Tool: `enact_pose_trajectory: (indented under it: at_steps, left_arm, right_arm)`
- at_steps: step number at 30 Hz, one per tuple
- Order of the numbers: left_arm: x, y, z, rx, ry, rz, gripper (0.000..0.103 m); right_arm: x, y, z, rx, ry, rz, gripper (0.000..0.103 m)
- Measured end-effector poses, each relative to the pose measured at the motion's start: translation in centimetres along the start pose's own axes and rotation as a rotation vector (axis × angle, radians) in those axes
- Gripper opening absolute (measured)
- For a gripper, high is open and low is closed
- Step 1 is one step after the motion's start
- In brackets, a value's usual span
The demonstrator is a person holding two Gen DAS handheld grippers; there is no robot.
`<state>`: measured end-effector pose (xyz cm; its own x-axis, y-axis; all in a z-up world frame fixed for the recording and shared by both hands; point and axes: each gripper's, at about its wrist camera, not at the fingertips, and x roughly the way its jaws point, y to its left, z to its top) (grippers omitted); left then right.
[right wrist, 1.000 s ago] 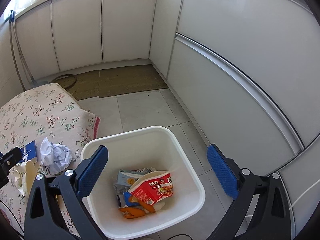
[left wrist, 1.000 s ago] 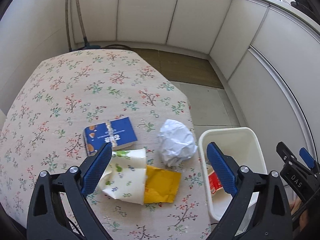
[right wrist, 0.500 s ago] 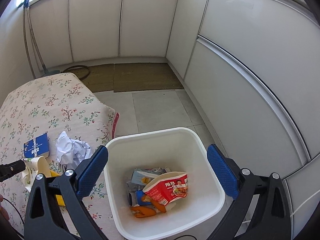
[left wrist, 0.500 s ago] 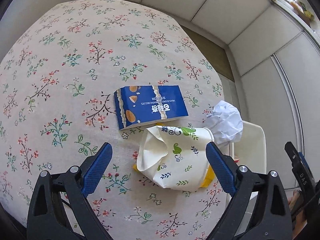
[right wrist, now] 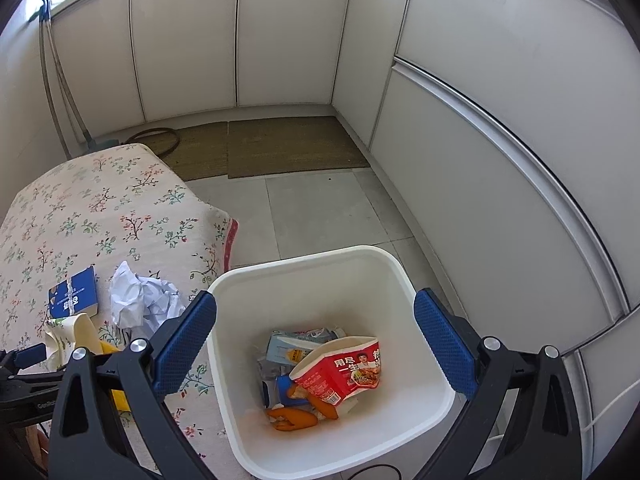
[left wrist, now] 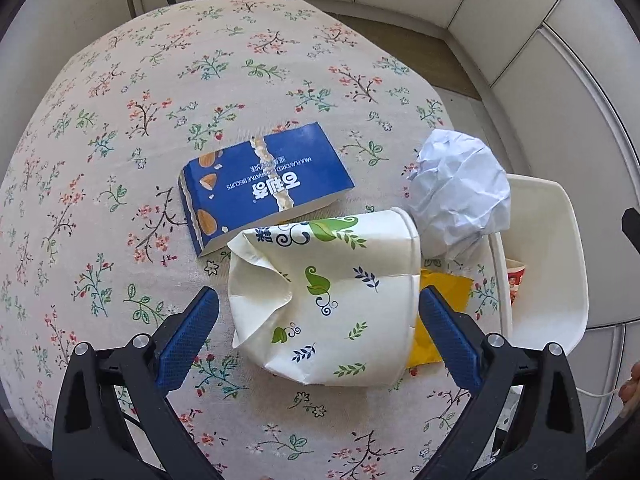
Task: Collect trash
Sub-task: 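Grasp the white leaf-print paper cup with the left tool while the right tool grasps the crumpled tissue, then drop the tissue into the bin with the right tool while the left tool carries the cup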
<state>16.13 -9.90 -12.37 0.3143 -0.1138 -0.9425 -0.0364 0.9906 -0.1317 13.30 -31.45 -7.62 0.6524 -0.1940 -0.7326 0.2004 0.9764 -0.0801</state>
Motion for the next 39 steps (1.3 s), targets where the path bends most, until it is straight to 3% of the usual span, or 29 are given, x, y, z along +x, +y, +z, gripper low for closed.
enact_pose_trajectory:
  at_steps: [2, 4, 11, 21, 25, 30, 33, 35, 39]
  left_arm:
    - [0.1, 0.3, -0.2, -0.004, -0.002, -0.034, 0.091]
    - [-0.2, 0.5, -0.3, 0.011, -0.016, -0.052, 0.076]
    - [-2.8, 3.3, 0.1, -0.025, -0.072, -0.088, 0.075]
    - [-7.8, 12.4, 0.8, -0.118, -0.149, -0.047, 0.075]
    - [-8.6, 16.2, 0.4, -0.220, -0.154, -0.097, 0.076]
    - [-8.7, 18.2, 0.0, -0.262, -0.150, -0.129, 0.076]
    - [-9.3, 18.6, 0.1, -0.265, -0.172, -0.131, 0.076]
    - [-9.5, 18.6, 0.2, -0.270, -0.182, -0.131, 0.076]
    - [-9.5, 18.9, 0.2, -0.278, -0.182, -0.143, 0.076]
  right_arm:
    - [0.1, 0.5, 0.1, -0.006, 0.005, 0.018, 0.096]
    - [0.3, 1.0, 0.1, -0.006, 0.017, 0.057, 0.096]
    - [2.7, 3.9, 0.3, 0.043, 0.149, 0.218, 0.096]
    - [4.6, 9.7, 1.6, 0.008, 0.184, 0.269, 0.096]
    - [6.0, 11.3, 1.6, 0.004, 0.225, 0.268, 0.096]
    - [7.0, 12.4, 1.4, 0.024, 0.256, 0.279, 0.090]
    - [7.2, 13.0, 1.4, 0.019, 0.263, 0.277, 0.074]
    - [7.4, 13.2, 1.4, 0.024, 0.272, 0.292, 0.045]
    - [7.3, 13.5, 1.4, 0.030, 0.270, 0.293, 0.044]
